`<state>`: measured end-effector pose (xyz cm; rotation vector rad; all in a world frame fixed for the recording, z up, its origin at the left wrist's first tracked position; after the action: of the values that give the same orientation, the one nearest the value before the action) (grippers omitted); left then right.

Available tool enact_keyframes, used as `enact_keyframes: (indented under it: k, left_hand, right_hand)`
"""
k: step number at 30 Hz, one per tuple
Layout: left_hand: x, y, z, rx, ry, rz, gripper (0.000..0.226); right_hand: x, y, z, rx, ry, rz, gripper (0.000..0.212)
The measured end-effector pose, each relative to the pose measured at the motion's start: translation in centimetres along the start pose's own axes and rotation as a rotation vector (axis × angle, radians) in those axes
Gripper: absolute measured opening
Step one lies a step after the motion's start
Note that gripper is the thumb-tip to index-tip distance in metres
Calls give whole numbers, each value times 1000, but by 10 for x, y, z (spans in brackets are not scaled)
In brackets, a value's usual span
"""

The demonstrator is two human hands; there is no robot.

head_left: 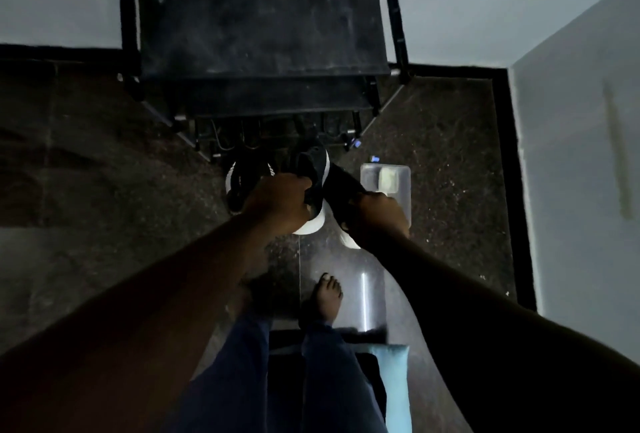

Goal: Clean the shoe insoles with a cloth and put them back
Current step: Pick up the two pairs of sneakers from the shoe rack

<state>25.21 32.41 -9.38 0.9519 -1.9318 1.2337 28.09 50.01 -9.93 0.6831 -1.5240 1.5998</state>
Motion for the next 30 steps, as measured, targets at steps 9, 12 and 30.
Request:
enact_keyframes:
  k: [9, 12, 30]
  left_hand:
    - [-124, 85, 25, 123, 128, 126, 31]
    - [-155, 115, 38, 145, 136, 136, 30]
    - [-338, 211, 104, 202, 225, 146, 36]
  right_hand:
    - [-106, 102, -47, -39, 73, 97, 40]
    - [-141, 136, -53, -49, 125, 84, 39]
    - [-329, 265, -65, -73, 139, 200, 31]
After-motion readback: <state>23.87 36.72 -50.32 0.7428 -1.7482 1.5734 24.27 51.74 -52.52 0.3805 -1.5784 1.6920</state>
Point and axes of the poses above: each hand's wrist, its own y-axis towards the middle knuckle, its own x-axis out of the back of the hand, z = x × y, the point moved 4 cm from there along y, towards the middle knuckle, and after that the axes turned 2 degrees about y, right-handed, at the moved point
